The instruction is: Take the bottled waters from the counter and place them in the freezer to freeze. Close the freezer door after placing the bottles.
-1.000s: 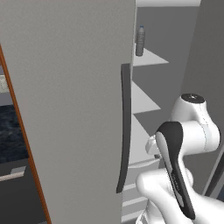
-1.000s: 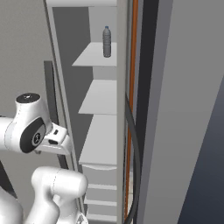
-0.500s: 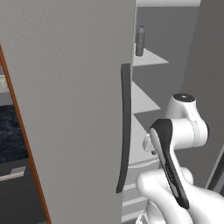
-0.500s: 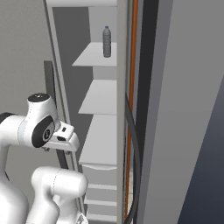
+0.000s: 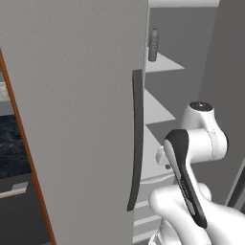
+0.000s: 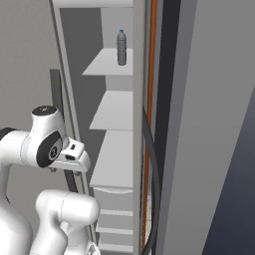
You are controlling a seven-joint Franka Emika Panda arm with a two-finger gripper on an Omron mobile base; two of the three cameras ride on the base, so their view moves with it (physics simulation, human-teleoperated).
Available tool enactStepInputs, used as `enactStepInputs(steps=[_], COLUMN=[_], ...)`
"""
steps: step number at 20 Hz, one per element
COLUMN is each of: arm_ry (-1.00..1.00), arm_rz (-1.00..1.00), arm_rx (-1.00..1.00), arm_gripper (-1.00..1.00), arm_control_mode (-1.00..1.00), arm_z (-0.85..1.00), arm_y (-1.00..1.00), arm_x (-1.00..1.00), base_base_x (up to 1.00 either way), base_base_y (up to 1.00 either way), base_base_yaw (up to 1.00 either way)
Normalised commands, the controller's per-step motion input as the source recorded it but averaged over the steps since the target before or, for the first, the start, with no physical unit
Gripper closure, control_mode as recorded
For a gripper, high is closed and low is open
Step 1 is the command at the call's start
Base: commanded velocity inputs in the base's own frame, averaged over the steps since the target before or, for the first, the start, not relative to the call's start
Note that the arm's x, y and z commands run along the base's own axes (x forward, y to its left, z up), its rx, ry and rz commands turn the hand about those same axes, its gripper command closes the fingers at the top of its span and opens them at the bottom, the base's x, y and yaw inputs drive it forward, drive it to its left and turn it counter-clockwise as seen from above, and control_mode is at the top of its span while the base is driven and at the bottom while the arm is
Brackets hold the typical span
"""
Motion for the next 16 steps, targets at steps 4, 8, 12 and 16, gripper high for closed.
enactStepInputs(steps=[4, 8, 12, 16], arm_ry=[0.0, 0.0, 0.0, 0.0], arm_rz=[0.0, 0.0, 0.0, 0.0], arm_rx=[0.0, 0.0, 0.0, 0.0], arm_gripper=[-1.0, -1.0, -1.0, -1.0], arm_control_mode=[-1.0, -1.0, 1.0, 1.0], arm_z=[0.0, 0.0, 0.0, 0.0], arm_y=[0.0, 0.0, 0.0, 0.0], arm_x=[0.0, 0.0, 0.0, 0.0], base_base_x=[0.0, 0.0, -0.08, -0.23], base_base_y=[0.0, 0.0, 0.09, 0.28], base_base_yaw=[0.0, 0.0, 0.01, 0.08])
